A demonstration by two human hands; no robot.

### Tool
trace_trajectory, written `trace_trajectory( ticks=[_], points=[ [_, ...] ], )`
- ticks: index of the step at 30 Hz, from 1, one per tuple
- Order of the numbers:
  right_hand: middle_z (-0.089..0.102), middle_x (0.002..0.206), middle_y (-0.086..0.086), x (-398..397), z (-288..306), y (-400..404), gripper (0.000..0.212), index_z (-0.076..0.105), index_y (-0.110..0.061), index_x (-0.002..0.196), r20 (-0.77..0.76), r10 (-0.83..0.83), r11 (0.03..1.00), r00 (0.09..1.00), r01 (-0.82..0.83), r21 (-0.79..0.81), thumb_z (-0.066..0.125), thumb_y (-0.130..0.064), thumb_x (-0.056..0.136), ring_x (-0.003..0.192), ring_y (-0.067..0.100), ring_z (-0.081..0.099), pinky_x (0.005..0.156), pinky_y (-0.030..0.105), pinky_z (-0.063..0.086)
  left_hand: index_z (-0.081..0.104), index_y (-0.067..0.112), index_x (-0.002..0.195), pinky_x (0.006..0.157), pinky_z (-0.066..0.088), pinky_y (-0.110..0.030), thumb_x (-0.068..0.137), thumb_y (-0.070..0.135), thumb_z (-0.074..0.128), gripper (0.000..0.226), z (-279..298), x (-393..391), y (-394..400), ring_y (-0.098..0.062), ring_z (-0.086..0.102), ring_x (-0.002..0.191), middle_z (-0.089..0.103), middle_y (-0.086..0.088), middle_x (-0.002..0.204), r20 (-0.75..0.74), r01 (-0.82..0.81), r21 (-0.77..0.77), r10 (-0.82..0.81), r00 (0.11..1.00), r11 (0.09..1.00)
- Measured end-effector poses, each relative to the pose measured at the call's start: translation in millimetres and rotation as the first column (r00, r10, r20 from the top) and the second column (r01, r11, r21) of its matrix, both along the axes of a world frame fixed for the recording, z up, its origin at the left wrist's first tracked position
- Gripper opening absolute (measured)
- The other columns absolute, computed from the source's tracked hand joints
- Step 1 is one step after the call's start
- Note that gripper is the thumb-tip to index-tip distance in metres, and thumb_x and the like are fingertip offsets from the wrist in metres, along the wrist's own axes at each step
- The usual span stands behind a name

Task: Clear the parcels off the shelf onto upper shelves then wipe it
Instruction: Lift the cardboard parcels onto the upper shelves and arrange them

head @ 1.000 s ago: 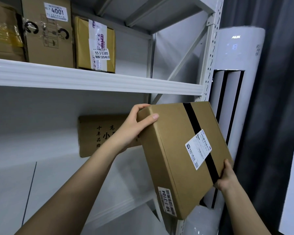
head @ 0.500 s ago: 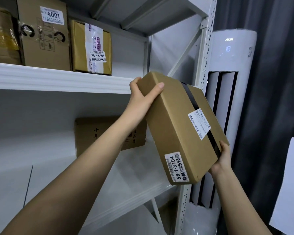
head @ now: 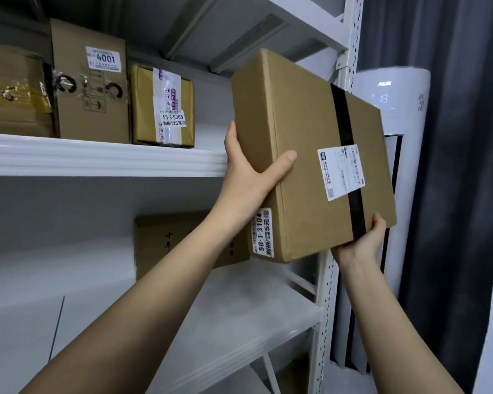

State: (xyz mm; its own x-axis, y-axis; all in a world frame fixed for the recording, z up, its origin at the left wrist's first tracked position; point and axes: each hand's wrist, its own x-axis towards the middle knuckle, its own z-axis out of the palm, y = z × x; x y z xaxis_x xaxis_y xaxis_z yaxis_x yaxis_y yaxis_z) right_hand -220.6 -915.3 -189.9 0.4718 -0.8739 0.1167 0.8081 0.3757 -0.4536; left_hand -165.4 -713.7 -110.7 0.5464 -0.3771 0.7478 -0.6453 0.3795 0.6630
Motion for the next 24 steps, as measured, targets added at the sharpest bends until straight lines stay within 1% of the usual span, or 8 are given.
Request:
trace_trajectory(
  ticks=[2,5,8,10,13,17,20,24],
  points=[
    [0.067,0.121,0.0,17,15,0,0.048,0.061,-0.024,0.127,0.0,-0.008,1.0,1.0,0.008,-0.021,0.042,-0.049,0.091,0.103,0.021,0.063,0.091,0.035,0.05,-0.001,0.028,0.151,0.099,0.032,-0.016,0.084,0.033,0.07,0.097,4,3,7,0.0,0.037,0.125,0.031,0.016,0.142,0.022,-0.028,-0.011,0.028,0.999,1.0],
    [0.069,0.112,0.001,34,37,13,0.045,0.061,-0.024,0.123,-0.045,0.092,0.988,0.995,-0.097,-0.118,0.041,-0.051,0.093,0.097,0.02,0.065,0.085,0.033,0.053,0.004,0.025,0.151,0.088,0.031,-0.004,0.083,0.032,0.07,0.095,15,8,21,0.004,0.038,0.118,0.034,0.017,0.135,0.047,-0.142,-0.101,0.147,0.988,0.985],
    [0.067,0.119,0.001,58,51,18,0.052,0.05,-0.024,0.135,-0.197,0.034,0.975,0.98,-0.076,-0.21,0.043,-0.054,0.093,0.101,0.018,0.065,0.072,0.027,0.056,0.013,0.025,0.15,0.098,0.038,-0.018,0.067,0.05,0.069,0.103,29,15,34,0.0,0.047,0.118,0.042,0.016,0.134,0.034,-0.186,-0.192,0.196,0.98,0.964],
    [0.052,0.14,0.002,71,55,24,0.067,0.03,-0.026,0.148,-0.268,-0.019,0.963,0.963,-0.055,-0.265,0.046,-0.058,0.09,0.119,0.019,0.057,0.089,0.033,0.053,0.019,0.028,0.147,0.098,0.042,-0.023,0.065,0.05,0.067,0.098,35,13,39,0.004,0.051,0.114,0.048,0.023,0.125,0.043,-0.238,-0.224,0.254,0.966,0.945],
    [0.021,0.157,0.001,85,75,39,0.072,0.007,-0.032,0.152,-0.319,-0.126,0.938,0.939,0.008,-0.347,0.043,-0.054,0.094,0.139,0.023,0.033,0.113,0.047,0.03,0.027,0.028,0.142,0.086,0.041,-0.01,0.074,0.038,0.07,0.081,49,14,44,0.024,0.05,0.097,0.046,0.036,0.11,0.051,-0.286,-0.298,0.314,0.948,0.911],
    [0.011,0.16,0.001,87,97,51,0.063,0.013,-0.042,0.15,-0.311,-0.188,0.863,0.932,0.006,-0.505,0.039,-0.056,0.094,0.144,0.023,0.022,0.115,0.05,0.025,0.033,0.02,0.139,0.076,0.039,0.001,0.077,0.029,0.075,0.075,73,11,51,0.025,0.05,0.089,0.047,0.027,0.109,0.026,-0.32,-0.384,0.356,0.934,0.866],
    [0.004,0.16,0.001,76,112,65,0.058,0.022,-0.043,0.148,-0.297,-0.233,0.773,0.926,-0.008,-0.634,0.042,-0.054,0.095,0.145,0.022,0.018,0.116,0.048,0.023,0.035,0.018,0.137,0.081,0.042,-0.005,0.078,0.026,0.074,0.072,83,8,52,0.019,0.053,0.094,0.05,0.026,0.108,0.054,-0.328,-0.441,0.39,0.919,0.835],
    [0.008,0.159,-0.006,64,133,94,0.053,0.028,-0.036,0.148,-0.206,-0.262,0.571,0.943,-0.021,-0.821,0.043,-0.047,0.098,0.144,0.015,0.019,0.118,0.036,0.017,0.033,0.023,0.139,0.083,0.04,-0.006,0.073,0.035,0.073,0.078,83,-2,43,0.019,0.05,0.097,0.042,0.039,0.106,0.129,-0.418,-0.452,0.522,0.843,0.788]
  ],
)
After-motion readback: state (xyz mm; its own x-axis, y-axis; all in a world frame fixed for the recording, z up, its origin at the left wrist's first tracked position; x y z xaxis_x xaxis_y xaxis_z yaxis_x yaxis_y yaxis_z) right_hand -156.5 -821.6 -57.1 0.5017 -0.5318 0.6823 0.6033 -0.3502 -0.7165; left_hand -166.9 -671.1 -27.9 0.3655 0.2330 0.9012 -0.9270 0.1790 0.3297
